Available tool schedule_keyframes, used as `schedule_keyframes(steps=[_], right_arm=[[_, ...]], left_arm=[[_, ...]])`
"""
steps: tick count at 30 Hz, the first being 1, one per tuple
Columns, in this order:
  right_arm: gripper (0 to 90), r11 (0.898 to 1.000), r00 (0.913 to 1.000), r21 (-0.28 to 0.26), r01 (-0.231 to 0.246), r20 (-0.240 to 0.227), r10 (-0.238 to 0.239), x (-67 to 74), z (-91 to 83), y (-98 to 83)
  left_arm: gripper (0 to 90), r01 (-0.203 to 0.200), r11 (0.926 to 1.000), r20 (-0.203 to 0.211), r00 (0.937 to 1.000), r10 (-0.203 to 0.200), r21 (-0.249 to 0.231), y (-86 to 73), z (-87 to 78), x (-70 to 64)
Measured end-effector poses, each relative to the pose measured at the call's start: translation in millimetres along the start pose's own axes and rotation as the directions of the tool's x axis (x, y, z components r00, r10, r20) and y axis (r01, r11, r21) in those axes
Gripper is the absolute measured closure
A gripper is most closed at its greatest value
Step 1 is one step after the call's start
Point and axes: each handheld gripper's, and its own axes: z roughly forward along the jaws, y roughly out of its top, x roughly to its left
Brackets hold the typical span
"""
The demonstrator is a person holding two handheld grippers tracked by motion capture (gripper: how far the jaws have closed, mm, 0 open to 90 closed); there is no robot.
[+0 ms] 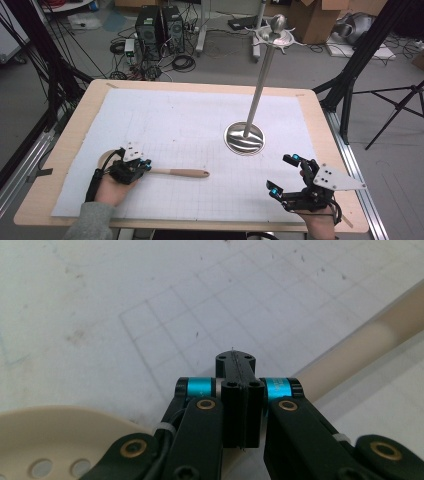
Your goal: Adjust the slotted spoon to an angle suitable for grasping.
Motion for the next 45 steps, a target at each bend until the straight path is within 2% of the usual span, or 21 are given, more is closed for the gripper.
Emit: schedule_keyframes(steps=[4, 7, 8, 10, 11, 14, 19, 22, 27, 30, 31, 35, 38, 45], right_arm=[[7.4, 1.0, 1.0, -0.001, 0.002, -0.001, -0.002, 0.8, 0.7, 0.4], [7.4, 1.0, 1.0, 0.004, 0.004, -0.004, -0.004, 1.2, 2.5, 0.5], [7.4, 1.0, 1.0, 0.007, 0.002, -0.007, -0.002, 1.8, 3.4, 0.8], [7.4, 1.0, 0.9999, 0.005, 0.009, -0.012, -0.009, 2.6, 5.1, 1.9], [7.4, 1.0, 0.9998, 0.005, 0.009, -0.016, -0.008, 3.1, 5.5, 2.4], [7.4, 1.0, 0.9998, 0.003, 0.012, -0.017, -0.012, 2.0, 6.8, 2.7], [7.4, 1.0, 0.9998, 0.01, 0.006, -0.021, -0.006, 0.6, 9.1, 1.3], [7.4, 1.0, 0.9997, 0.004, 0.007, -0.024, -0.007, 1.3, 8.5, 2.5], [7.4, 1.0, 0.9997, -0.006, 0.011, -0.023, -0.011, 1.0, 6.6, 3.8], [7.4, 1.0, 0.9997, -0.009, 0.009, -0.022, -0.009, 0.3, 5.6, 3.7], [7.4, 1.0, 0.9998, -0.006, 0.005, -0.02, -0.005, 0.3, 4.9, 3.6], [7.4, 1.0, 0.9999, -0.012, 0.004, -0.015, -0.005, -1.0, 2.2, 3.4], [7.4, 1.0, 0.9999, -0.018, 0.004, -0.009, -0.004, -1.3, 0.1, 3.6], [7.4, 1.0, 0.9999, -0.016, 0.005, -0.012, -0.005, -0.1, -0.9, 3.8]], left_arm=[[89.8, 0.021, 0.9994, -0.002, 0.9998, -0.021, -0.026, -14.3, -12.8, 0.7], [89.8, 0.004, 0.9994, 0.02, 0.9998, -0.003, -0.034, -17.3, -16.3, 2.7], [89.8, 0.009, 0.9989, 0.03, 0.9995, -0.007, -0.045, -17.4, -16.7, 3.1], [89.8, 0.02, 0.9955, 0.076, 0.997, -0.013, -0.092, -16.4, -20.3, 3.1], [89.8, 0.014, 0.9928, 0.096, 0.9954, -0.002, -0.119, -14.7, -23.4, 0.1], [89.8, -0.018, 0.9889, 0.139, 0.9896, 0.038, -0.147, -10.2, -28.3, -10.7], [89.8, -0.069, 0.9801, 0.216, 0.9703, 0.109, -0.187, -3.9, -30.3, -35.7], [89.8, -0.11, 0.9802, 0.267, 0.9516, 0.152, -0.164, -0.7, -24.3, -50.9], [89.8, -0.14, 0.9775, 0.317, 0.9304, 0.184, -0.158, 8.2, -6.5, -73.1], [89.8, -0.167, 0.9754, 0.343, 0.9162, 0.208, -0.143, 14.7, 3.6, -80.8], [89.8, -0.181, 0.9743, 0.343, 0.914, 0.217, -0.134, 17.0, 7.3, -83.2], [89.8, -0.218, 0.9709, 0.332, 0.9124, 0.239, -0.098, 25.6, 20.2, -88.8], [89.8, -0.223, 0.9704, 0.325, 0.9145, 0.241, -0.093, 31.0, 27.4, -90.6], [89.8, -0.195, 0.9777, 0.295, 0.9324, 0.209, -0.078, 43.3, 45.4, -83.7]])
